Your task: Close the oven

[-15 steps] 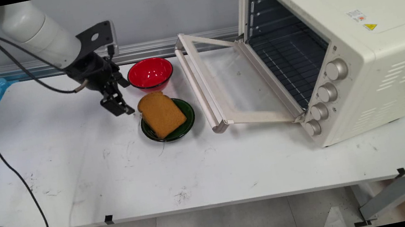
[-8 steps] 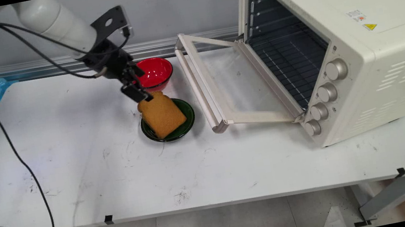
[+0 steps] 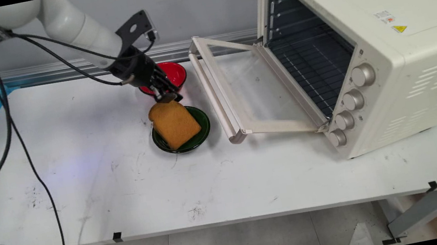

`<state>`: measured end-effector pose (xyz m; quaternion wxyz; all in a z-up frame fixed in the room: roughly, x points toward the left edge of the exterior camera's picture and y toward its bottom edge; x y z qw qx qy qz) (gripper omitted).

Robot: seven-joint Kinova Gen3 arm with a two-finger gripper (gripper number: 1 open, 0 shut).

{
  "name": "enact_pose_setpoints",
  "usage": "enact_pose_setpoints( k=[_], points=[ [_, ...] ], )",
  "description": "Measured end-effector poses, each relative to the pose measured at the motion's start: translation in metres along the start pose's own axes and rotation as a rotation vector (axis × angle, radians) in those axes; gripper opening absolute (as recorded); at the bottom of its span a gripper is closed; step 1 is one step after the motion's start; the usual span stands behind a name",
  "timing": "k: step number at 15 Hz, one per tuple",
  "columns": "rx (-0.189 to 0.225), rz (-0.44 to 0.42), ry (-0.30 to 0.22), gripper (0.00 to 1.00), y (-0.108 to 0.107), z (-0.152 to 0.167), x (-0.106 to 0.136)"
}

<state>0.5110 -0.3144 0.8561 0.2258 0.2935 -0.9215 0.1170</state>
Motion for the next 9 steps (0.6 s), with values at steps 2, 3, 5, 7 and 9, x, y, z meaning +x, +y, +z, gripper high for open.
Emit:
enact_pose_setpoints(
  k=[2,3,5,7,9],
  points=[
    [-0.008,0.003,0.031,0.0,-0.003,0.011,-0.002],
    [-0.012,0.003,0.048,0.0,-0.004,0.017,-0.003],
    [-0.017,0.002,0.072,0.0,-0.006,0.025,-0.005],
    [-0.021,-0.001,0.096,0.0,-0.007,0.032,-0.007],
    [-0.027,-0.003,0.12,0.0,-0.009,0.042,-0.011]
  ],
)
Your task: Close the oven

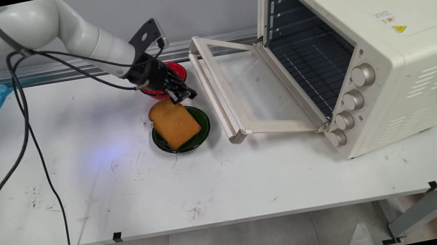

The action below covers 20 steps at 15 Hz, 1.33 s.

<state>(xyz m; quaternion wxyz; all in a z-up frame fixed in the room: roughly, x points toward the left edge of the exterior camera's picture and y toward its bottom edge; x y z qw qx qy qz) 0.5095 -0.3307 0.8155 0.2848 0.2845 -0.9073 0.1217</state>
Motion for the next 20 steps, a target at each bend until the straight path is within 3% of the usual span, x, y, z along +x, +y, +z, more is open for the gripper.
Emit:
enact_pose_setpoints(
  k=[12,20],
  points=[
    [-0.036,0.077,0.119,0.0,0.001,0.046,-0.012],
    [-0.031,0.102,0.173,0.0,0.003,0.049,-0.005]
  ],
)
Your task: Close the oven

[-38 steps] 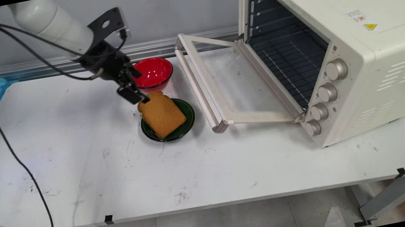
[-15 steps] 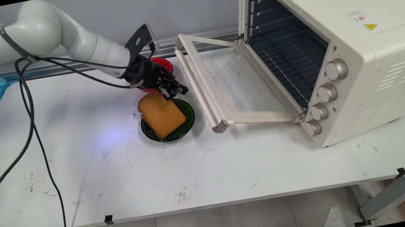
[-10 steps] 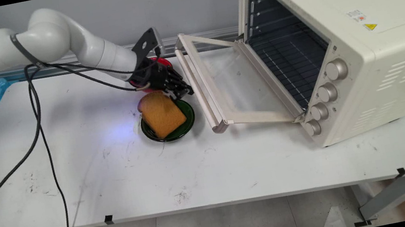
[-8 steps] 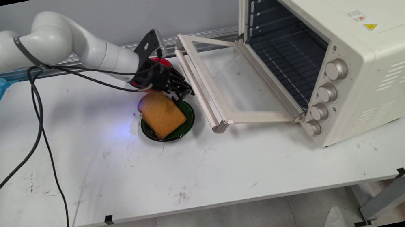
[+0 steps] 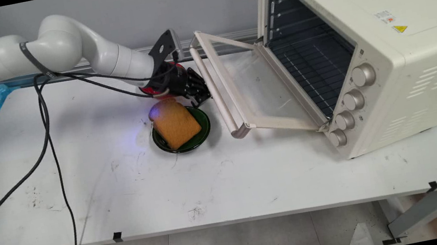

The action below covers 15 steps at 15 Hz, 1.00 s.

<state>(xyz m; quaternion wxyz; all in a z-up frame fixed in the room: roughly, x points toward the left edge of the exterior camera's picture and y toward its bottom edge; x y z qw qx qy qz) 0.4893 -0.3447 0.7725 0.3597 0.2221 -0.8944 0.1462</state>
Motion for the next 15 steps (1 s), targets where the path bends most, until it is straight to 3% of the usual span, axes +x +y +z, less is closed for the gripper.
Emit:
enact_pose_setpoints(
  k=[15],
  points=[
    [0.028,-0.004,0.042,0.0,-0.016,-0.021,0.058]
  ],
)
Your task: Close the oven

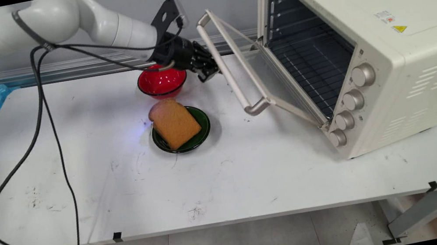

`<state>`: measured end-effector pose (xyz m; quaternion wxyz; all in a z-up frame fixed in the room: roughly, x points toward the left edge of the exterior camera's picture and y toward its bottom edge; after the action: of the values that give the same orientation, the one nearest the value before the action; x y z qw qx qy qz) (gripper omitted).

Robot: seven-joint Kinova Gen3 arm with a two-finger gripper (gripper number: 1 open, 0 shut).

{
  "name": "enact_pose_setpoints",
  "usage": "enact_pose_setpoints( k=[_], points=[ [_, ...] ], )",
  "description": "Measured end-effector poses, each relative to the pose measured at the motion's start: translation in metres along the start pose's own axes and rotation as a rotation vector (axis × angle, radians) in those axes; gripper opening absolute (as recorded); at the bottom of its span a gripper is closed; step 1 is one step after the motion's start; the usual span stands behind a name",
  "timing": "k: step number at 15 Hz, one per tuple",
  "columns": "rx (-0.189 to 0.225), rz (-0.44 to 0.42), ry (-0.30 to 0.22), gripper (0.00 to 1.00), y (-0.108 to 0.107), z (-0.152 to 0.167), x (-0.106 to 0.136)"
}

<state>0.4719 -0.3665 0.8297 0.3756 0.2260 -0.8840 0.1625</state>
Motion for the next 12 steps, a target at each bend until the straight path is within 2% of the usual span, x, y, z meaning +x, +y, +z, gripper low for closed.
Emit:
enact_pose_setpoints(
  k=[12],
  points=[
    [0.003,-0.005,0.013,0.0,-0.018,0.012,0.042]
  ],
)
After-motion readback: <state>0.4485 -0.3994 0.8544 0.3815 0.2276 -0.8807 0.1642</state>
